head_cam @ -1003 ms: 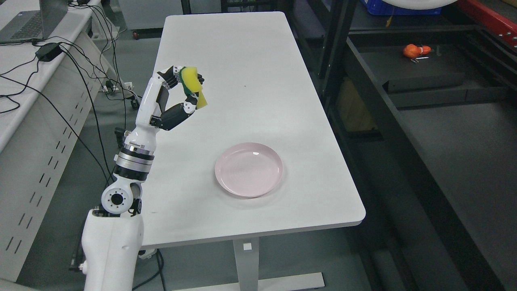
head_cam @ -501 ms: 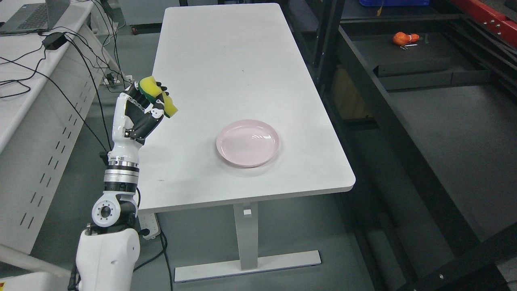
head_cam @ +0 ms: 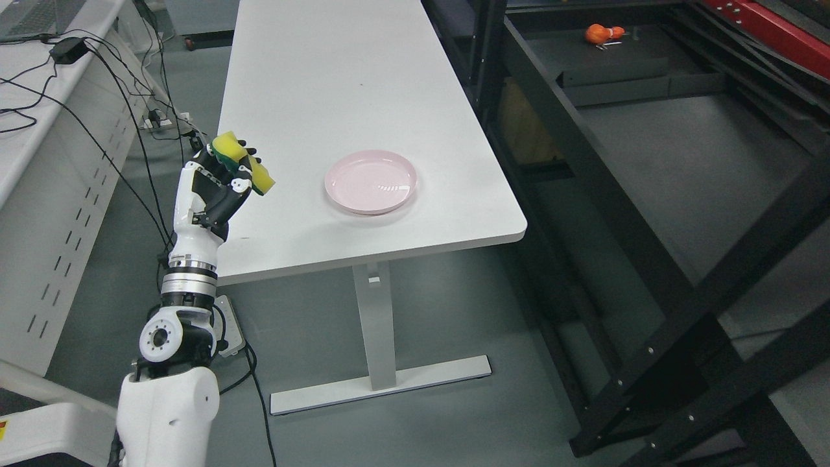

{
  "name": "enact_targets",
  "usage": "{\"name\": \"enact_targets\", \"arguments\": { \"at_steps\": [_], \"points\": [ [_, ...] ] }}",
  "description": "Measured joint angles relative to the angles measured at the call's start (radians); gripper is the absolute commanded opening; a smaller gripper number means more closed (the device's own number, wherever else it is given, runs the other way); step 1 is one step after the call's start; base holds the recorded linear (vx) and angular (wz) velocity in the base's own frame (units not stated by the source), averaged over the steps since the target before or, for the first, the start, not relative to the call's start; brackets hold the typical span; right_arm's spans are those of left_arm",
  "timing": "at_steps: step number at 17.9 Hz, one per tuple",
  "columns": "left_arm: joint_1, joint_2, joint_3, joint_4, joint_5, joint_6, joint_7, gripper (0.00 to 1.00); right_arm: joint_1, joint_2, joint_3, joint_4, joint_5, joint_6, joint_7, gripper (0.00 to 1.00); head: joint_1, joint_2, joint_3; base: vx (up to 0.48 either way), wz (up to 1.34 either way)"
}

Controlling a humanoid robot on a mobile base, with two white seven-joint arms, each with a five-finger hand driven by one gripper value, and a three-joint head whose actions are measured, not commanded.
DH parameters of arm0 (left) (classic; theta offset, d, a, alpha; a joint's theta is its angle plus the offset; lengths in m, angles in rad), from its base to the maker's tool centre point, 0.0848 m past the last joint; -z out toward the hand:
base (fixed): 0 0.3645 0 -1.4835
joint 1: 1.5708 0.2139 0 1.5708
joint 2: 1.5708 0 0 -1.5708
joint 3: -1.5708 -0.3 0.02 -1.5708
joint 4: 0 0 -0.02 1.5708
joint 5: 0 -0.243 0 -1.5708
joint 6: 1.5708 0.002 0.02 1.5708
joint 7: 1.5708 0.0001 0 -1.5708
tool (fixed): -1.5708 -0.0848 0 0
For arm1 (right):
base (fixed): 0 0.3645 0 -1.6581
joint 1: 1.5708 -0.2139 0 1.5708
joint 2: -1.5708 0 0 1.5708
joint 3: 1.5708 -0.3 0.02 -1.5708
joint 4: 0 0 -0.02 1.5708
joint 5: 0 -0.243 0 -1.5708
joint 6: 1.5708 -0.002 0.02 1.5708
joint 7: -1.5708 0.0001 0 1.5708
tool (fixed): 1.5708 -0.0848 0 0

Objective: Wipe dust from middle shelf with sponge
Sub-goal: 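Hold the sponge in the left hand while turning toward the shelving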

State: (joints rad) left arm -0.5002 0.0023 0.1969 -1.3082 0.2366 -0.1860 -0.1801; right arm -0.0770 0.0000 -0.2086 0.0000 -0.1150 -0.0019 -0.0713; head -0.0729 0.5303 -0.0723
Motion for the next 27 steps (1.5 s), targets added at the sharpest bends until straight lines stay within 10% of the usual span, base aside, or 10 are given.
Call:
{"name": "enact_targets", "arguments": {
  "at_steps": [27],
  "points": [
    [0.091,-0.002,-0.178,-0.055,0.015,-0.054,-0.011,0.02,0.000,0.000,0.000,0.000,0.000,0.000,0.000,1.00,0.0000,0.000,0.000,-0.207,-0.75]
  ]
}}
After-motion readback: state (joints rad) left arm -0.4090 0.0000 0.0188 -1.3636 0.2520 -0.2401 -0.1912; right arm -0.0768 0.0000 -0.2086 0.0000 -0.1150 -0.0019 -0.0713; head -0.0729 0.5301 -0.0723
